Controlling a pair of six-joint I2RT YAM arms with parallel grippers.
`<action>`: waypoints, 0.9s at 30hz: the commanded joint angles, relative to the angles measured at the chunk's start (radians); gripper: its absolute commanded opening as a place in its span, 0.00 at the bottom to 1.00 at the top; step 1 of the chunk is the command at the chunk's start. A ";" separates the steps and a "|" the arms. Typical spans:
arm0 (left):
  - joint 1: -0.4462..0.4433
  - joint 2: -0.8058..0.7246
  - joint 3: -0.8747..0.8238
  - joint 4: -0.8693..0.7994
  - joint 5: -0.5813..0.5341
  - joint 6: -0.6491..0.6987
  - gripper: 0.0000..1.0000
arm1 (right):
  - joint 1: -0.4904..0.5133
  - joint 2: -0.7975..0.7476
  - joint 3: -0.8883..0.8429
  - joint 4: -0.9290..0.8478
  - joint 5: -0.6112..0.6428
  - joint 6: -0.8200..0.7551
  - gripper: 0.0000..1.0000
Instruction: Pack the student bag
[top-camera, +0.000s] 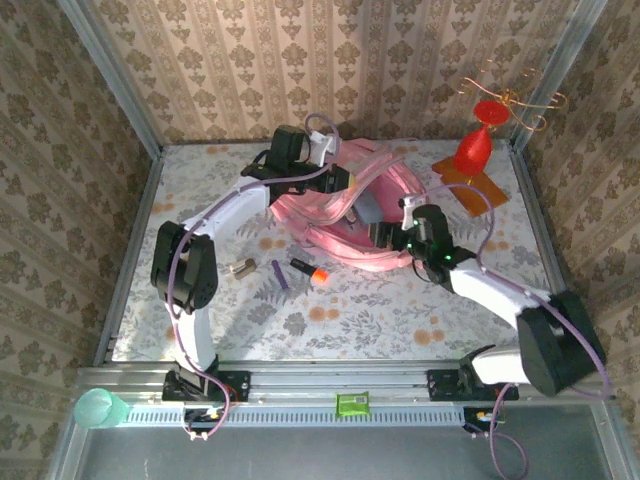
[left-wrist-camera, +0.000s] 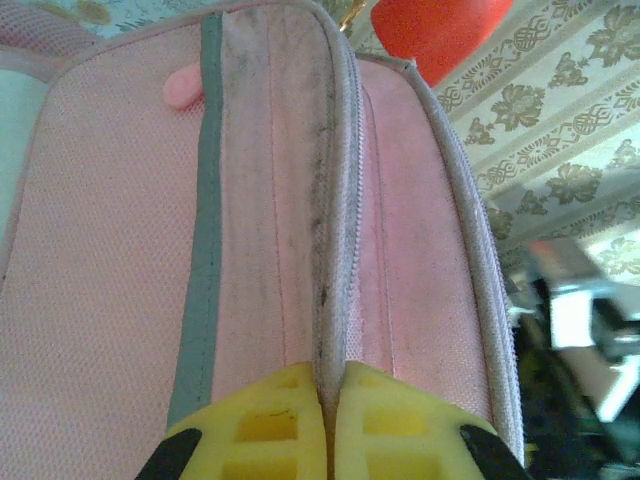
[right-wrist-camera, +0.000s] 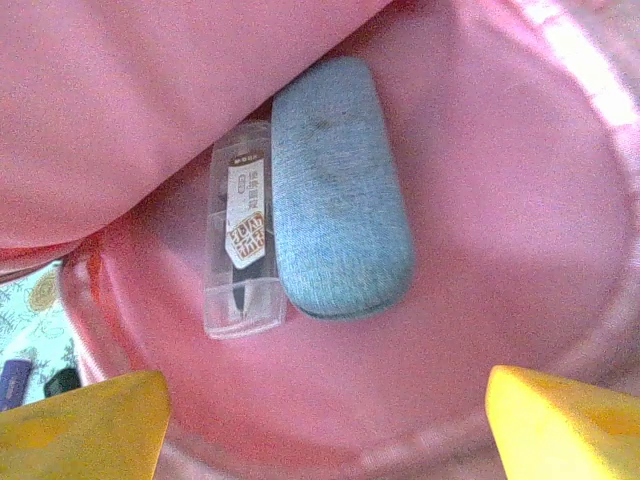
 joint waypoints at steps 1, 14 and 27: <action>-0.007 -0.057 -0.073 0.102 -0.098 -0.034 0.00 | -0.043 -0.113 -0.058 -0.152 0.109 0.003 0.84; -0.093 -0.136 -0.281 0.122 -0.340 0.032 0.62 | -0.119 -0.155 -0.123 -0.081 -0.049 0.097 0.74; 0.167 -0.195 -0.559 0.245 -0.324 -0.279 0.68 | 0.134 0.079 -0.007 0.079 -0.042 0.138 0.68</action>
